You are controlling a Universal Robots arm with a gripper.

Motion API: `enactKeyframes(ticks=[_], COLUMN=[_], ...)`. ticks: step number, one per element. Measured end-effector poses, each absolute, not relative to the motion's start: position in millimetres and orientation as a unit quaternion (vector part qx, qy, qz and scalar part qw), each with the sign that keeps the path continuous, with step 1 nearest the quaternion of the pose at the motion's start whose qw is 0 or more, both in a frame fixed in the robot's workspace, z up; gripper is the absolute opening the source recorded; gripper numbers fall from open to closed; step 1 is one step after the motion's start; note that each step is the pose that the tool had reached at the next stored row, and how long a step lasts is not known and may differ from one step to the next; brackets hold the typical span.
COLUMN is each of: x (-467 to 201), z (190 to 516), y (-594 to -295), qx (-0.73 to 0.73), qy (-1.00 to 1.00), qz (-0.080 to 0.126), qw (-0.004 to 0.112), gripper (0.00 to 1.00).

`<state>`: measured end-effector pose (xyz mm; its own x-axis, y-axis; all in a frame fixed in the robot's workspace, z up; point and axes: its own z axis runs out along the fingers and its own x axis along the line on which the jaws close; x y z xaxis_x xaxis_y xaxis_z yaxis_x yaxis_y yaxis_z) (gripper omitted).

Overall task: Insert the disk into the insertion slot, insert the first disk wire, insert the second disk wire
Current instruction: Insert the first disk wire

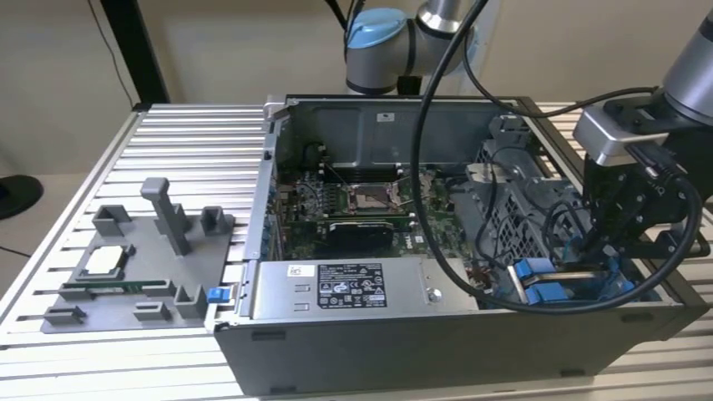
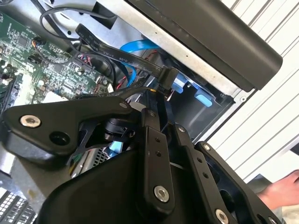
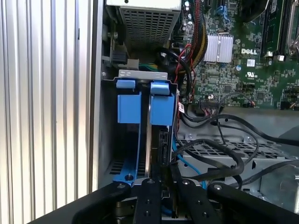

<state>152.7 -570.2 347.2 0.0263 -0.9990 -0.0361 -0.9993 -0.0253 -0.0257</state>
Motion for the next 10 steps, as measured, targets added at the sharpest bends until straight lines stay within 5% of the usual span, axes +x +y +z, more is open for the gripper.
enactKeyframes(ticks=[10], x=[152.4], z=[347.1], y=[-568.7], qx=[-0.716], qy=[0.698], qz=[0.002], qw=[0.024], gripper=[0.00])
